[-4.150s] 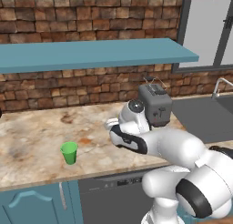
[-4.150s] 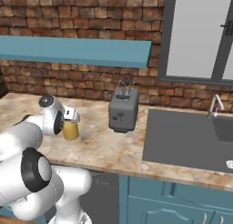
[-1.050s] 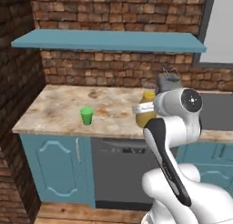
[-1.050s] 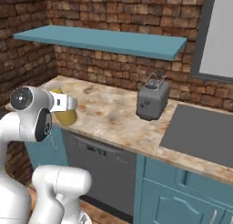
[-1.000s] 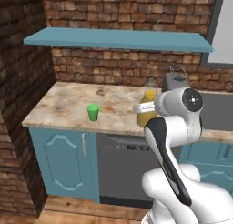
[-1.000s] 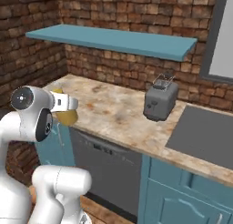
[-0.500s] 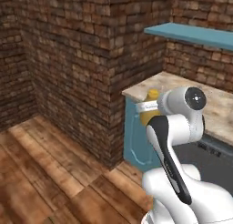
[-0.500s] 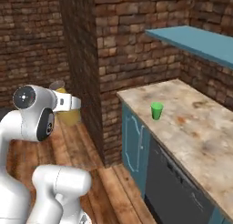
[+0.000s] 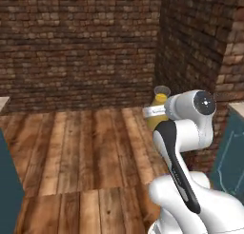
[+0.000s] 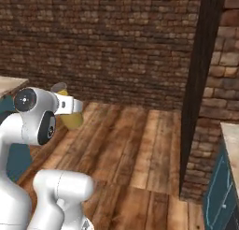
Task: Place the pitcher and cup on the dining counter for serving.
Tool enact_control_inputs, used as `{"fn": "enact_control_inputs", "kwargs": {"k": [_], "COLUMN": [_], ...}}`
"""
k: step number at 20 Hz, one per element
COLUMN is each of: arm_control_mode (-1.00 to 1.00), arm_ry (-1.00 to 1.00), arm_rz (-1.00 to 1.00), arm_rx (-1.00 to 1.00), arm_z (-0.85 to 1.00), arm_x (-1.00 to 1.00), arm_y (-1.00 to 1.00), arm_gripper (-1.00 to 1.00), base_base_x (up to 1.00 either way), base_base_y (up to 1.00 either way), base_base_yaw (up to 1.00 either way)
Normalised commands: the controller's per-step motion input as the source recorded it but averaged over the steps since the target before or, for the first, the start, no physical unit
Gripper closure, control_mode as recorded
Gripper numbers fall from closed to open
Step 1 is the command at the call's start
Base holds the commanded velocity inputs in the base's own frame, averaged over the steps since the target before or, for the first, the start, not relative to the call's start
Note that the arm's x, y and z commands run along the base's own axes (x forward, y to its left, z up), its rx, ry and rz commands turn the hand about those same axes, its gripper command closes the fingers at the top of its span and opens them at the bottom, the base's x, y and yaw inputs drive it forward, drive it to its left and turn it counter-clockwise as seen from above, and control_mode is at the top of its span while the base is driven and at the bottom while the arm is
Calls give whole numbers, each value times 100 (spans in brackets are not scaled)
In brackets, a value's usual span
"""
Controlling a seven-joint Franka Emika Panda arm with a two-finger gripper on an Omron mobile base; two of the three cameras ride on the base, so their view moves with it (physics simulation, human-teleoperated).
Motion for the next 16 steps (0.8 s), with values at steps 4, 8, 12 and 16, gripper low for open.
{"fn": "enact_control_inputs", "kwargs": {"k": [4, 8, 12, 16], "arm_control_mode": [100, 100, 100, 100], "arm_ry": [0, 0, 0, 0], "arm_rz": [0, 0, 0, 0], "arm_rx": [0, 0, 0, 0], "arm_z": [0, 0, 0, 0], "arm_x": [0, 0, 0, 0], "arm_y": [0, 0, 0, 0], "arm_gripper": [100, 100, 100, 100], "base_base_x": [-1, 0, 28, 96], "base_base_y": [7, 10, 1, -33], "base_base_yaw": [100, 100, 89, 60]}}
